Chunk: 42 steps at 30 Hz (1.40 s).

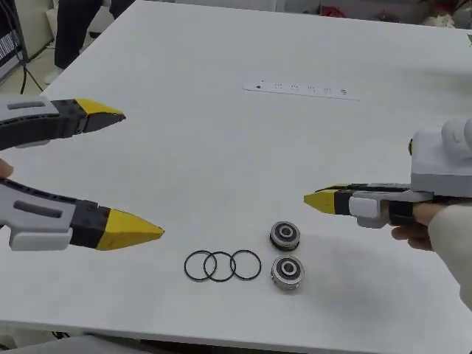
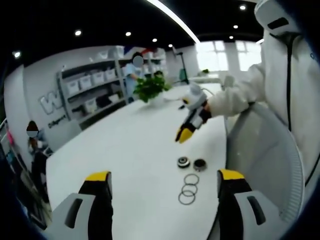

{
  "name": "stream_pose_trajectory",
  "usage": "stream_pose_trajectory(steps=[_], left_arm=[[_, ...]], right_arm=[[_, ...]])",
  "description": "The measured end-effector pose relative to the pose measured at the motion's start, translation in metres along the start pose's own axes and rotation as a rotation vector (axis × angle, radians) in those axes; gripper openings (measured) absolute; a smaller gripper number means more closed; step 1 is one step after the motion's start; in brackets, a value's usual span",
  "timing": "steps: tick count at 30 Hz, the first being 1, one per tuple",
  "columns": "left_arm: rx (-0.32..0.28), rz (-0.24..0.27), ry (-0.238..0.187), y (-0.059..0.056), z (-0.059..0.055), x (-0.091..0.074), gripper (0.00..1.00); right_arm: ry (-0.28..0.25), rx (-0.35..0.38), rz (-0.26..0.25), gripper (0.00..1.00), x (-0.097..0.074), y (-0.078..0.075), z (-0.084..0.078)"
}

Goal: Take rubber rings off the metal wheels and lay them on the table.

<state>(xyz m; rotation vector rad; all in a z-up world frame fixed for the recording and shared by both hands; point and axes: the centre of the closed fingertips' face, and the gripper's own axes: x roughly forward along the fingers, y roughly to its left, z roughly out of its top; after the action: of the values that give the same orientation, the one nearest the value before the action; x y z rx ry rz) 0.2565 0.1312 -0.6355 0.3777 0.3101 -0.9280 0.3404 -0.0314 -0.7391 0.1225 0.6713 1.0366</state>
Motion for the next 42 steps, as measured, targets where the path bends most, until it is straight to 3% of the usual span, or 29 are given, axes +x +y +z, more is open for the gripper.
stream_pose_trajectory(steps=[9, 24, 31, 36, 39, 42], left_arm=[[0.046, -0.033, -0.025, 0.004, 0.015, 0.017, 0.86], [0.143, -0.125, -0.077, 0.003, 0.041, 0.053, 0.83], [0.162, -0.168, -0.076, -0.001, 0.039, 0.074, 0.8], [0.144, -0.183, -0.093, -0.004, 0.037, 0.088, 0.78], [0.144, -0.191, -0.082, -0.008, 0.034, 0.098, 0.76], [0.16, -0.196, -0.093, -0.012, 0.038, 0.105, 0.76]], right_arm=[[0.053, -0.056, 0.015, 0.19, 0.004, 0.001, -0.014], [0.126, -0.067, 0.017, 0.19, 0.008, -0.004, -0.036], [0.166, -0.101, 0.027, 0.19, 0.01, -0.003, -0.047], [0.201, -0.134, 0.032, 0.2, 0.012, -0.002, -0.056], [0.206, -0.147, 0.035, 0.2, 0.013, -0.002, -0.058], [0.21, -0.159, 0.045, 0.2, 0.015, -0.002, -0.061]])
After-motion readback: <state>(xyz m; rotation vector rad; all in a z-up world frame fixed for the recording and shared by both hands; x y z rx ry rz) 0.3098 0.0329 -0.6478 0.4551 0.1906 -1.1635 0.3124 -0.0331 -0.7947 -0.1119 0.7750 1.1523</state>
